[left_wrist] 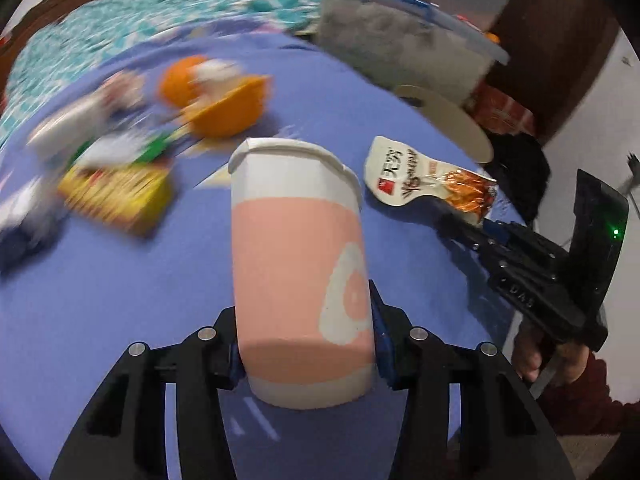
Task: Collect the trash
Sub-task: 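Carry the cup and wrapper to the beige bin and release both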
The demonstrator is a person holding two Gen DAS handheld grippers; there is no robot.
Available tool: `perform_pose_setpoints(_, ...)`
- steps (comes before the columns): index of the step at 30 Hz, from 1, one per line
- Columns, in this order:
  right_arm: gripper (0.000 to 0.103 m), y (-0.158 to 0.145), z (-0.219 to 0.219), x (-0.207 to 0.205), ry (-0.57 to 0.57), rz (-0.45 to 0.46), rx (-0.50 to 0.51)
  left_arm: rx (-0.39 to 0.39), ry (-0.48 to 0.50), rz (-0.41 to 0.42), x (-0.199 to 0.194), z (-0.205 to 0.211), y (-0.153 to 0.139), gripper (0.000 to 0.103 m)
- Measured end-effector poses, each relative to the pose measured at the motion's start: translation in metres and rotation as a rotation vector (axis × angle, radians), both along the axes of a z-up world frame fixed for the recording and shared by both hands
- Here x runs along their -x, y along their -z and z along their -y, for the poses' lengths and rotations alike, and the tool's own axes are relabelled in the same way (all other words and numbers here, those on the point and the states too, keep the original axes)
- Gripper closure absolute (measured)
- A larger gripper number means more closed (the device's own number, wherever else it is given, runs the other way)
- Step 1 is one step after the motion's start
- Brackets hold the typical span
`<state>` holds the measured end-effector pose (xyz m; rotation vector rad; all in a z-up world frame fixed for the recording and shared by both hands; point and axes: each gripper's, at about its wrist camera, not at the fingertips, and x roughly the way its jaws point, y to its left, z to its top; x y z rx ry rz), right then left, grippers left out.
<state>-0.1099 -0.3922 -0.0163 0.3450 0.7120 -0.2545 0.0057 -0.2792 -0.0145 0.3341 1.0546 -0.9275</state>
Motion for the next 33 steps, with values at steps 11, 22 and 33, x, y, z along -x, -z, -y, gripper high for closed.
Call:
perform_pose_setpoints(11, 0.077, -0.008, 0.136, 0.025, 0.301, 0.008, -0.06, -0.004, 0.26, 0.01, -0.004, 0.19, 0.002, 0.056)
perform_pose_setpoints(22, 0.034, -0.008, 0.191, 0.025, 0.44, 0.007, -0.065, -0.023, 0.259, 0.066, -0.019, 0.279, 0.004, 0.018)
perform_pose_setpoints(33, 0.036, -0.026, 0.162, 0.034, 0.45, 0.124, -0.113, 0.11, 0.179, 0.023, -0.03, 0.199, -0.028, 0.017)
